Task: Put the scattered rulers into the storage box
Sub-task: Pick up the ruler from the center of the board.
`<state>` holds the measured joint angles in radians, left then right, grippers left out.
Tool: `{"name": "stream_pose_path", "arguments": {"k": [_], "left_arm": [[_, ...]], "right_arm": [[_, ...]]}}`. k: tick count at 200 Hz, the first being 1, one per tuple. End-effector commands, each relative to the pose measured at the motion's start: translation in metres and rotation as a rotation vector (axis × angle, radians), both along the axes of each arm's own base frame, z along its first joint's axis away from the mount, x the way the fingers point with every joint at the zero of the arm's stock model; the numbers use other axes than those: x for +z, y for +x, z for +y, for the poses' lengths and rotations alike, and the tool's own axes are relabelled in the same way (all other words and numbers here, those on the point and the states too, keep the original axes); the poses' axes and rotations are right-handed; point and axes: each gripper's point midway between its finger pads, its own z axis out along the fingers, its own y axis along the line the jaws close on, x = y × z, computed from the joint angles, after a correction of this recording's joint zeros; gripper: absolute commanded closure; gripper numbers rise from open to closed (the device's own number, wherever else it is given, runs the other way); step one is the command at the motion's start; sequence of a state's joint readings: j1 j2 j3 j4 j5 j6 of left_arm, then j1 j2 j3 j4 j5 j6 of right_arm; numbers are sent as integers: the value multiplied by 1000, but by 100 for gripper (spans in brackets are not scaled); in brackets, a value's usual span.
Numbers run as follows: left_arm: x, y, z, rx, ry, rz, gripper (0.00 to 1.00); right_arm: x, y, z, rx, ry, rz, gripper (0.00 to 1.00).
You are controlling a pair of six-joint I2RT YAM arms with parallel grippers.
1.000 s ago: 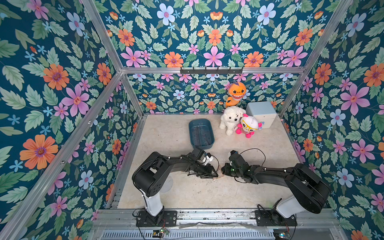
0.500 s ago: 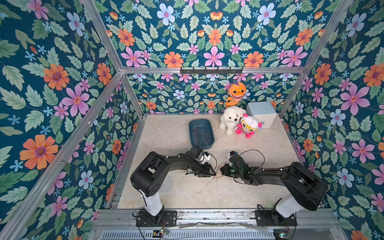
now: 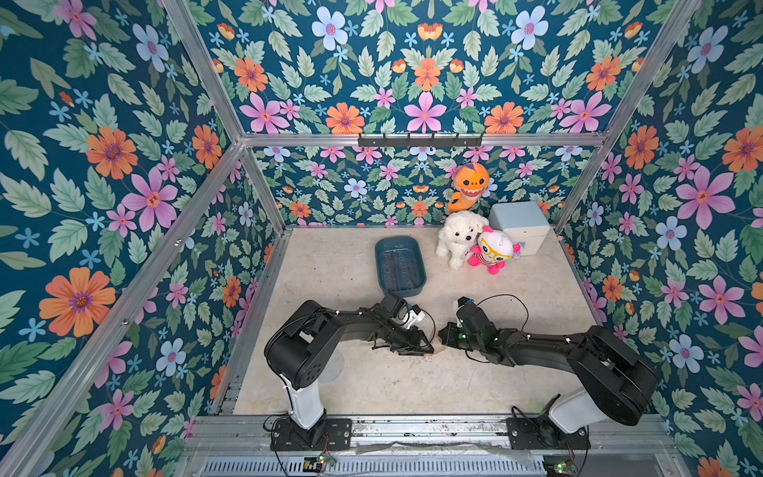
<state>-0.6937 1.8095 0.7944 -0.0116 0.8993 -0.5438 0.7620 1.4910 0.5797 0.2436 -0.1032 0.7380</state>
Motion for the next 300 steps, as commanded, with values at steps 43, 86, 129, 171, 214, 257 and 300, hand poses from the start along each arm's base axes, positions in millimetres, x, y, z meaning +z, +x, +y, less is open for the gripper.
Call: {"name": "stream_pose_path", "arguments": {"k": [43,86,129,171,214,257,300], "left_arm": [[-39,-13,10,-20,193,37,48],[-30,-5,-15,-30,149,2,48],[-12,16,-3,61,158,-80,48],[-2,40,13,163,166,-114,48],[-3,51,20,200,176,-111,48],[-6,58,20,212,179,-107,48],[-8,66,13,214,170,-108,47]], "right_arm": [[11,-9,-21,-16,-31,-8,89],[1,-20,-21,-6,7,21,89],[-13,-27,-22,3,11,50,90],[-15,-32,-18,14,19,56,91],[-22,-35,-19,13,15,69,92],[-34,-41,-25,5,-6,90,92],[-43,-43,-29,-3,-19,101,93]]}}
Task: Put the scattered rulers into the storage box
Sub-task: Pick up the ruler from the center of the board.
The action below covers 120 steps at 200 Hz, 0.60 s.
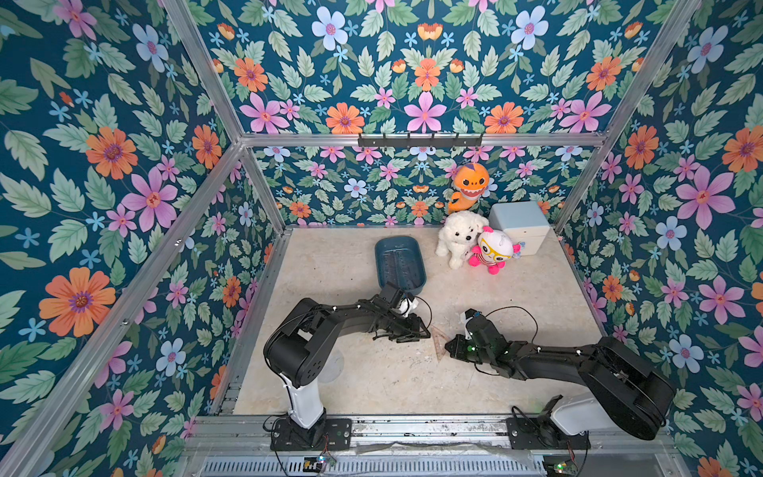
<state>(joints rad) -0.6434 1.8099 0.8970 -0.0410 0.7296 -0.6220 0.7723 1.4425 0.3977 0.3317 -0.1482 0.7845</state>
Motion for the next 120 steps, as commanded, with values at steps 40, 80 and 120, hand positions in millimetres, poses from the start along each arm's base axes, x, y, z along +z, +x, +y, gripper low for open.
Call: {"name": "stream_pose_path", "arguments": {"k": [40,80,120], "left_arm": [[-22,14,6,67,80,-7,46],[-28,21,5,85,94,-7,46],[-38,20,1,82,102,-5,45]], "right_arm": [[-17,-7,-10,-18,-37,31,93],[-23,-10,-14,-25,-39,39,93],[-26,-12,-16,-29,-39,42,93]]}}
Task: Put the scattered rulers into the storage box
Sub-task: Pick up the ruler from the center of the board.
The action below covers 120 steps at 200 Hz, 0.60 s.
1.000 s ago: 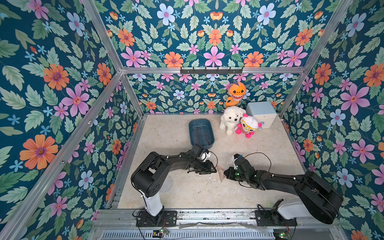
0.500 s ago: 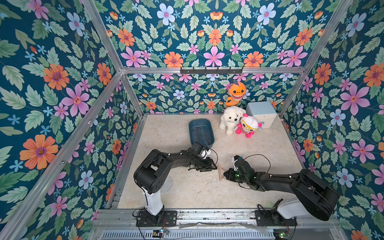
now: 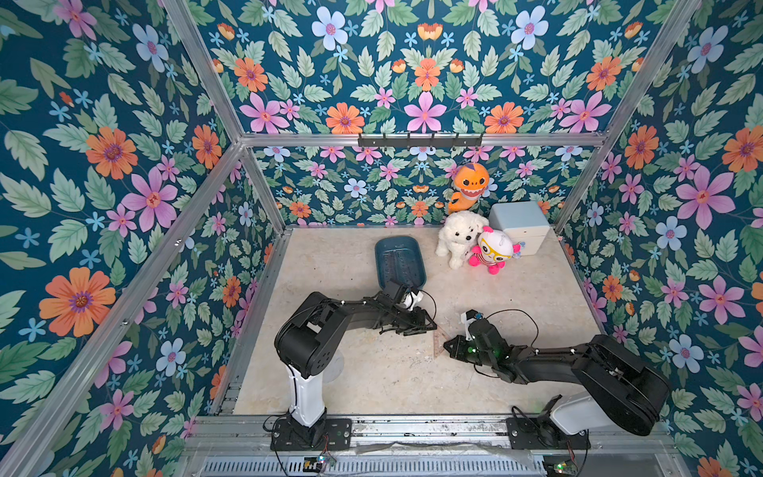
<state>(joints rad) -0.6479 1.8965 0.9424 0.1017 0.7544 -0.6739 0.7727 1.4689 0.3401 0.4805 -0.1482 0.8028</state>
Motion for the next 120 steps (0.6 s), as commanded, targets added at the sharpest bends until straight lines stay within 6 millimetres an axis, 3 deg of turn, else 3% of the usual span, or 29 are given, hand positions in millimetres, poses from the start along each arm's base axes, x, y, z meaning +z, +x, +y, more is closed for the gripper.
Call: {"name": "stream_pose_path", "arguments": {"k": [1,120], "left_arm": [[-37,-2,23,68,177,28,45],[-65,-12,15,45,215,43,46]], "right_arm": [[-24,-14,-18,-18,-91,79,93],[-29,-16,-19,-15,-92,84,93]]}}
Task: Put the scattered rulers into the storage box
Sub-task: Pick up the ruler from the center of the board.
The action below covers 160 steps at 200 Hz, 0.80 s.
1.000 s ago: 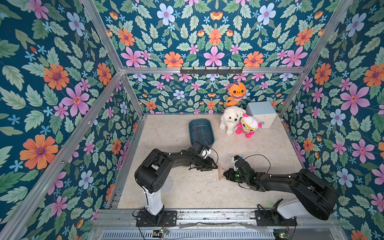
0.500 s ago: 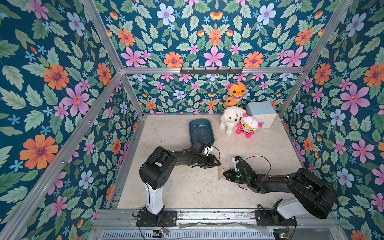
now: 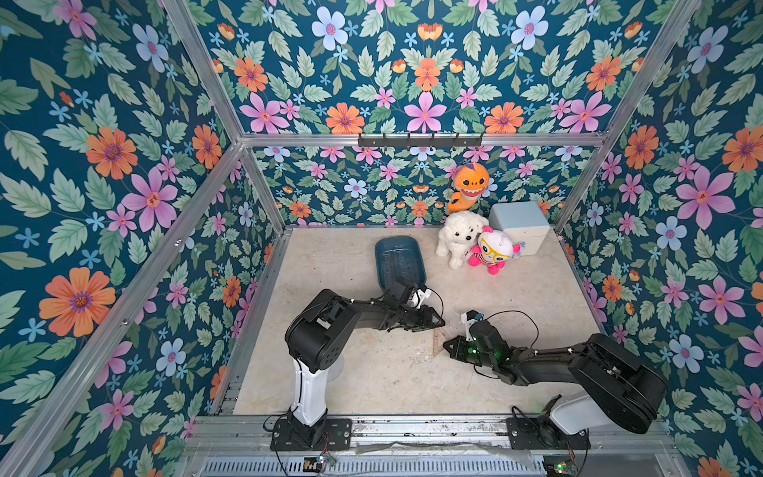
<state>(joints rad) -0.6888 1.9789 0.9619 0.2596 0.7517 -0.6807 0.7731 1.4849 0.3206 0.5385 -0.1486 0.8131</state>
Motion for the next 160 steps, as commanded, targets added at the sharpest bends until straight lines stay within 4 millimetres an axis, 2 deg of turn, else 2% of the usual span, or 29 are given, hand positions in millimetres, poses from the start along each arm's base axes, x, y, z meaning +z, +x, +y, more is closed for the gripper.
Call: {"name": "stream_pose_path", "arguments": {"k": [1,33,80,137,160], "left_arm": [[-58,-18,41,87,271,111,46],[-60,-23,40,78,265,116,51],[-60,-30,36,48,257,110,76],[-58,-34,31,23,249,94,100],[-54,-33,30,19,239,89,100]], "right_arm": [[-28,-17,-20,-9,-112,94,93],[-29,-17,-20,-8,-111,95,93],[-29,-17,-20,-6,-110,93,93],[-27,-19,-22,-8,-112,93,93],[-22,-18,-22,-11,-108,83,93]]}}
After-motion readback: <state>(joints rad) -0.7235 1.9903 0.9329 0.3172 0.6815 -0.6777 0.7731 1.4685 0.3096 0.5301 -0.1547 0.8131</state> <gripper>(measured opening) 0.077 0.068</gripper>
